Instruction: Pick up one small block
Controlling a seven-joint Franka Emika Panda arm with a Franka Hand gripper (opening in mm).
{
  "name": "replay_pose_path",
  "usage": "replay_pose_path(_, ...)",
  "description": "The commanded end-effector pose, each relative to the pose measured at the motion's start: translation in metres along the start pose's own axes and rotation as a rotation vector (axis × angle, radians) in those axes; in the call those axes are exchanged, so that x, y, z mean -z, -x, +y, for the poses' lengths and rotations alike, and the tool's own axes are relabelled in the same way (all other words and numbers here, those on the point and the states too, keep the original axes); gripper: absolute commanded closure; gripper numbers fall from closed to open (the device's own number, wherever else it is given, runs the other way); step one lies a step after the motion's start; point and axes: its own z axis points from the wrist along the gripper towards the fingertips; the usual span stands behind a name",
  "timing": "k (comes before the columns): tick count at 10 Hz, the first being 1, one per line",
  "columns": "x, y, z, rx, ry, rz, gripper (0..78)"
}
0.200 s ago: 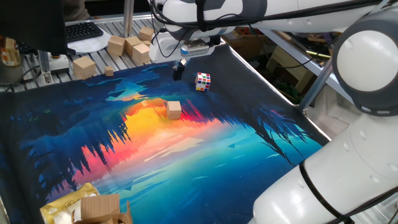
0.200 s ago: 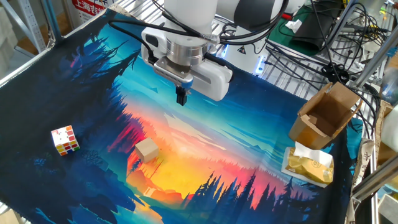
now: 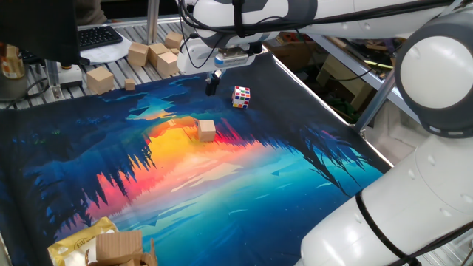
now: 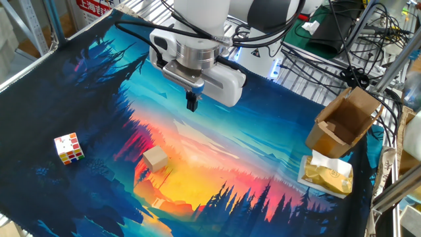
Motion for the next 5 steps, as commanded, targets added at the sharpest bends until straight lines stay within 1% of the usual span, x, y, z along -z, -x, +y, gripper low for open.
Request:
replay_pose_path(1, 0.0, 0.0, 0.0, -0.076, 0.158, -0.006, 77.6)
replay_pose_path(4, 0.0, 0.0, 0.0, -0.076, 0.158, -0.004, 77.6)
replay_pose_path(5, -0.0001, 0.0, 0.0, -0.079, 0.158, 0.002, 77.6)
